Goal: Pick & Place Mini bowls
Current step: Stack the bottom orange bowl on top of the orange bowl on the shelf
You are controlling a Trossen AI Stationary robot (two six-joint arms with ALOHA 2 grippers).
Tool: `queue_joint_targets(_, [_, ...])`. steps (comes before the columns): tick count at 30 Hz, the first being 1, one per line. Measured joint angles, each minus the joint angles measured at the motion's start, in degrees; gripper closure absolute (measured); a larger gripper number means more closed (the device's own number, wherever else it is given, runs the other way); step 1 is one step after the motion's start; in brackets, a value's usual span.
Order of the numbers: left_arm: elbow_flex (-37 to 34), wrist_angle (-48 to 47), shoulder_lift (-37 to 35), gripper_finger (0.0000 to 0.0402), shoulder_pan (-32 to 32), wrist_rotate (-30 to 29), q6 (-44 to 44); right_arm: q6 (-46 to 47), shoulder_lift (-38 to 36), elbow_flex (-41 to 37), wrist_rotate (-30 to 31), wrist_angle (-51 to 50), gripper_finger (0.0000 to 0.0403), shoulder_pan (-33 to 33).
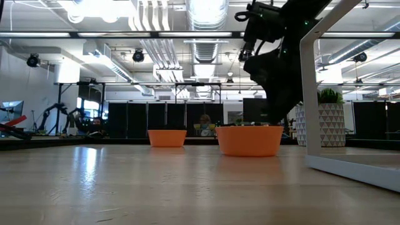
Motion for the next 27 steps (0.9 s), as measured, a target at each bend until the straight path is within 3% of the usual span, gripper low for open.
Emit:
queue_joint_targets(18, [0.0,0.0,-0.4,0.0337,0.1,0.0,0.1,-0.9,0.2,-2.1,-1.4,2.7,0.0344,0.0])
queue_joint_targets(27, [0.0,0.0,-0.4,0.0337,0.1,0.0,2.4,-0.9,1.6,-4.0,-1.4,9.1,0.0344,0.1])
